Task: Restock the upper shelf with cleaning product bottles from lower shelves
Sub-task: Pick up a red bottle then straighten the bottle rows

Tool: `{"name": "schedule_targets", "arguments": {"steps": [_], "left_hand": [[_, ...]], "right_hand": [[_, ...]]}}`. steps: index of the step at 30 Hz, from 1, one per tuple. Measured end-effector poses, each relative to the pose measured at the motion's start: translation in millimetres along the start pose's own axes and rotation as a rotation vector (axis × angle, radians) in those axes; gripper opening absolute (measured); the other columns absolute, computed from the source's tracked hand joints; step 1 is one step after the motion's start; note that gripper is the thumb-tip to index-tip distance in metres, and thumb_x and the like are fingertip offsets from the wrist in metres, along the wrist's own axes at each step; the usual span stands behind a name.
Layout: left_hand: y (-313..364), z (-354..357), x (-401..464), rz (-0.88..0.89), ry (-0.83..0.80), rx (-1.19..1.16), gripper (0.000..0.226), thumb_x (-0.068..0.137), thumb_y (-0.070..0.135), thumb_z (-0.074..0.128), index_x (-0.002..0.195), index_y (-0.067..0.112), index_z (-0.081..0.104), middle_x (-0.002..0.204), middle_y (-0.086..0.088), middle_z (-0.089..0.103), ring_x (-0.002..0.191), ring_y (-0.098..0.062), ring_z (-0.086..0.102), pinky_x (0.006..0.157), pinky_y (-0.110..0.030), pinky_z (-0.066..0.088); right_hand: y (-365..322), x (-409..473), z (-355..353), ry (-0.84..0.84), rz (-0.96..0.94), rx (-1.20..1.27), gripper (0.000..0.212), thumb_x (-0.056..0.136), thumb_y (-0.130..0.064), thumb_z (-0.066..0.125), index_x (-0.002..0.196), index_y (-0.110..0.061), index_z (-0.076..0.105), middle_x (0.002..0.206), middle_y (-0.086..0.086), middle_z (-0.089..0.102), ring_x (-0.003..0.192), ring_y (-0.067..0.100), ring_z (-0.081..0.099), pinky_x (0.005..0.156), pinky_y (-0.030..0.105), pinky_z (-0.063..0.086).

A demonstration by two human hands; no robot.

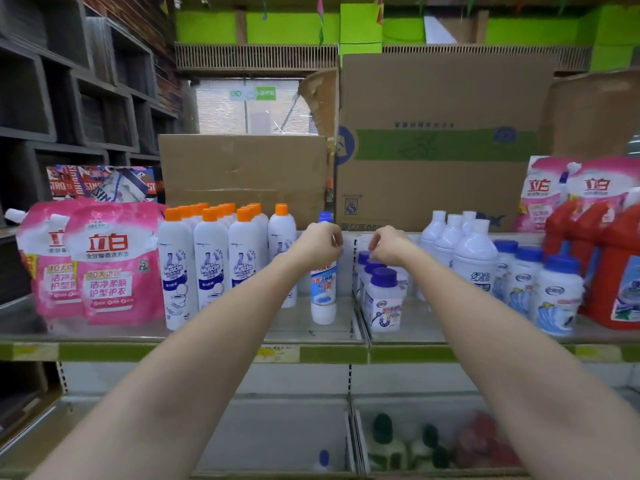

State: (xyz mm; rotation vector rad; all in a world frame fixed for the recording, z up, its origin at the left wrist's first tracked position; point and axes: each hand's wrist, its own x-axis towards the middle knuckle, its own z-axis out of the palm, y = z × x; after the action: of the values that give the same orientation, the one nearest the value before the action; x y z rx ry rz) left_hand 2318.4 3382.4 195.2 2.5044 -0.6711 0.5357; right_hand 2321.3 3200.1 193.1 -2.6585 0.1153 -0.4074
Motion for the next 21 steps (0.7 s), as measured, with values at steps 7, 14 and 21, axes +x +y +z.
{"name": "schedule_targets", "arguments": {"steps": [7,14,21], "left_hand": [[42,57,6,-0.003,-0.138,0.068,0.026,0.079,0.015,0.078,0.102,0.008,0.068,0.099,-0.009,0.069,0.093,-0.026,0.065,0.081,-0.037,0.057],[52,96,1,-0.046,-0.192,0.130,0.074,0.065,0.018,0.089,0.129,0.021,0.053,0.124,-0.008,0.062,0.109,-0.027,0.061,0.093,-0.045,0.055],[56,105,6,-0.062,-0.144,0.064,0.071,0.070,0.022,0.089,0.132,0.017,0.054,0.125,-0.007,0.063,0.113,-0.026,0.060,0.096,-0.041,0.053]], "right_hand": [[60,-22,-10,-0.221,0.024,-0.062,0.029,0.082,-0.006,0.078,0.106,-0.010,0.062,0.097,0.011,0.068,0.082,0.023,0.065,0.084,0.035,0.060],[88,-35,19,-0.180,-0.162,-0.030,0.032,0.083,-0.009,0.077,0.092,-0.016,0.048,0.098,0.007,0.062,0.078,0.019,0.058,0.066,0.029,0.048],[102,-21,14,-0.181,-0.151,0.106,0.023,0.086,0.006,0.050,0.083,-0.017,0.055,0.099,0.011,0.065,0.094,0.032,0.065,0.080,0.043,0.060]]}}
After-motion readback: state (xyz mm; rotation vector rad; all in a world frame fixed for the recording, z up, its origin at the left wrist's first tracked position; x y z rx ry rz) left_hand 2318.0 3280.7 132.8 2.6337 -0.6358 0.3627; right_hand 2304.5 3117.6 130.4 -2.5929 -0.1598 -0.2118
